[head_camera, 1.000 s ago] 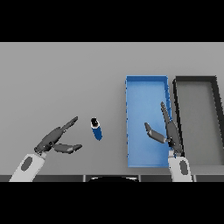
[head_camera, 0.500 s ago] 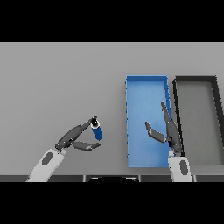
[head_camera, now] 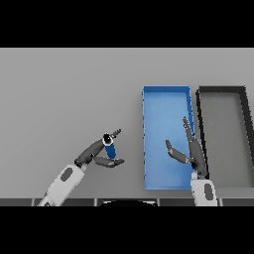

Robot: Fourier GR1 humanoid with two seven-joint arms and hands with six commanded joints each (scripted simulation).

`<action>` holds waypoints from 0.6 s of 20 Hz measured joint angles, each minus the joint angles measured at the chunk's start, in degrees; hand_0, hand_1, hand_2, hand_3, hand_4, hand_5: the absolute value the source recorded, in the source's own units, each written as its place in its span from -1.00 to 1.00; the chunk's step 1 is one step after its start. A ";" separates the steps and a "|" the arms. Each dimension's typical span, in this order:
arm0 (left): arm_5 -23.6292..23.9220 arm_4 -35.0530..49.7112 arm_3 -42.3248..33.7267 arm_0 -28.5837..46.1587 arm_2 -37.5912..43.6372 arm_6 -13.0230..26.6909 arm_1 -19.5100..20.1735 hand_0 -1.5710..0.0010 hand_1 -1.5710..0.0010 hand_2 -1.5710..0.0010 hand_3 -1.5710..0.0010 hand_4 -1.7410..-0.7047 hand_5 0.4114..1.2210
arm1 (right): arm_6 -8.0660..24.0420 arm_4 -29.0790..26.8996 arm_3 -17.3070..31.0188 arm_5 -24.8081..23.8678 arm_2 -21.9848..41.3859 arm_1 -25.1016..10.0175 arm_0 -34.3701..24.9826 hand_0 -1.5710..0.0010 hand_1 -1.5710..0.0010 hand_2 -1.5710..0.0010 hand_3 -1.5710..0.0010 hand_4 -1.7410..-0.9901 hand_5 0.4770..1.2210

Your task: Pick up the blue pipe and place it into the blue bin.

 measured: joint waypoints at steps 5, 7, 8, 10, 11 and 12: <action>-0.85 4.92 1.41 0.34 1.98 -1.52 -3.60 0.54 0.30 0.12 0.05 -0.28 0.04 | -0.05 -1.37 0.30 0.49 -1.15 -0.72 0.17 1.00 1.00 1.00 1.00 0.39 -0.52; -0.03 4.79 0.99 0.77 1.47 -1.44 -4.89 -0.01 -0.17 -0.28 -0.31 -0.53 0.39 | -0.32 -1.59 0.01 0.66 -1.19 -0.88 -0.45 1.00 1.00 1.00 1.00 0.38 -0.51; -0.31 4.63 1.47 0.20 1.40 -1.20 -5.33 -0.21 -0.33 -0.43 -0.43 -0.62 0.51 | -0.55 -1.55 -0.22 0.68 -0.79 -0.38 -0.21 1.00 1.00 1.00 1.00 0.37 -0.51; -0.31 4.09 1.78 0.84 0.45 -5.52 -5.57 -0.49 -0.57 -0.63 -0.62 -0.64 0.69 | 0.01 -2.06 -0.37 0.86 -0.85 -0.22 -0.42 1.00 1.00 1.00 1.00 0.37 -0.52; 0.68 3.42 1.62 0.89 0.13 -5.48 -5.59 -0.60 -0.66 -0.71 -0.69 -0.59 0.75 | 0.13 -1.98 -0.64 0.88 -0.85 -0.34 0.23 1.00 1.00 1.00 1.00 0.38 -0.53; 1.11 3.06 0.51 0.45 -0.11 -3.93 -5.44 -0.68 -0.73 -0.76 -0.75 -0.56 0.80 | 0.32 -1.96 0.19 0.99 -0.79 -0.16 0.00 1.00 1.00 1.00 1.00 0.38 -0.55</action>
